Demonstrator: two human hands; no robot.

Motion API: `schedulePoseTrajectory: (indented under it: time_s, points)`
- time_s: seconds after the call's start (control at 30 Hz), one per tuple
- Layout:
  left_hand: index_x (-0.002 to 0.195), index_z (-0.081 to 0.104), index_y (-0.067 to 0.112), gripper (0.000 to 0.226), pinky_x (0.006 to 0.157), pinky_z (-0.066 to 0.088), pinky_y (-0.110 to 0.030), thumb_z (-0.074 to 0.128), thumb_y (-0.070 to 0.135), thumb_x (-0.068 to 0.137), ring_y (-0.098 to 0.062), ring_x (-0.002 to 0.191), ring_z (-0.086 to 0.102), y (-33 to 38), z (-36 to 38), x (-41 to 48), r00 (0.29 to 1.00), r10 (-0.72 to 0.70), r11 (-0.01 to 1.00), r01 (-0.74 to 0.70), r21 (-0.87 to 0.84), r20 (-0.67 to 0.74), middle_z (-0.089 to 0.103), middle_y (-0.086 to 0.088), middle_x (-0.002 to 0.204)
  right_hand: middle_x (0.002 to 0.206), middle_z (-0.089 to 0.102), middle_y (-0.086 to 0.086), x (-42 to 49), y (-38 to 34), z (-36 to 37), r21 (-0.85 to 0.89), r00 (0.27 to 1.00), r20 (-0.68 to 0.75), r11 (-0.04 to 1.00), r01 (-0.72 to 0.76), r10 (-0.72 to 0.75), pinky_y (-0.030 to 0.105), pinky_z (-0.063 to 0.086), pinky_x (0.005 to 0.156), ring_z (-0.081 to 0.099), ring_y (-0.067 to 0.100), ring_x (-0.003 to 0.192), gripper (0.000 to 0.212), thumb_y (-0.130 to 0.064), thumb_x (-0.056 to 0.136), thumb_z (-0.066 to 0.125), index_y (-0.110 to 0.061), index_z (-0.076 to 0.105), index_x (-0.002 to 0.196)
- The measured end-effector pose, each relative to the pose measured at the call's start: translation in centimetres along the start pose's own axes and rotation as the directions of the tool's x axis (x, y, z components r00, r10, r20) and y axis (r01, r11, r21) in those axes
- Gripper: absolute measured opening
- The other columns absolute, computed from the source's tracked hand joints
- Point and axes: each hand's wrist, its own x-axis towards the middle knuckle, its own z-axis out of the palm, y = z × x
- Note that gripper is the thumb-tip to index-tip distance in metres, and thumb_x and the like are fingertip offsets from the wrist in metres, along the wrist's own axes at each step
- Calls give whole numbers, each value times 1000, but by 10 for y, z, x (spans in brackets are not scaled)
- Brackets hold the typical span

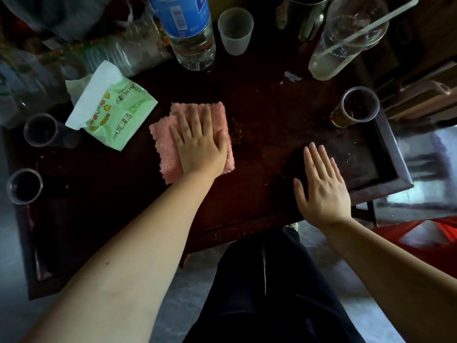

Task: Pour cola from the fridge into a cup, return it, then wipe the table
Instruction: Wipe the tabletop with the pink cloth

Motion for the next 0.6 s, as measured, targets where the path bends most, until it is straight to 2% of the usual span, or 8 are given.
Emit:
schedulePoseTrajectory:
  time_s: [0.2, 0.4, 0.6]
  points:
    - [151, 6, 21, 62, 115, 0, -54, 19, 44, 95, -34, 144, -3, 3, -2, 32, 995, 98, 995, -97, 24, -20, 2, -7, 159, 158, 15, 9, 0, 1, 1, 9, 1000, -2, 1000, 5, -5, 39, 9, 119, 4, 20, 147, 67, -43, 93, 26, -7, 18, 149]
    - [151, 11, 23, 62, 115, 0, -54, 22, 46, 94, -34, 144, -2, 4, -1, 21, 980, 200, 979, -200, 24, -9, 3, -6, 159, 158, 12, 8, -1, 1, 0, 15, 1000, 7, 1000, 3, -3, 40, 9, 119, 2, 20, 147, 68, -44, 93, 26, -9, 15, 150]
    - [151, 8, 24, 67, 115, -3, -53, 12, 51, 90, -31, 144, -8, 15, 0, -9, 958, 287, 958, -287, 4, 19, -2, -5, 159, 158, 13, 8, -1, 1, -1, 15, 1000, 15, 1000, 3, -3, 40, 10, 119, 3, 20, 147, 68, -44, 93, 26, -8, 15, 150]
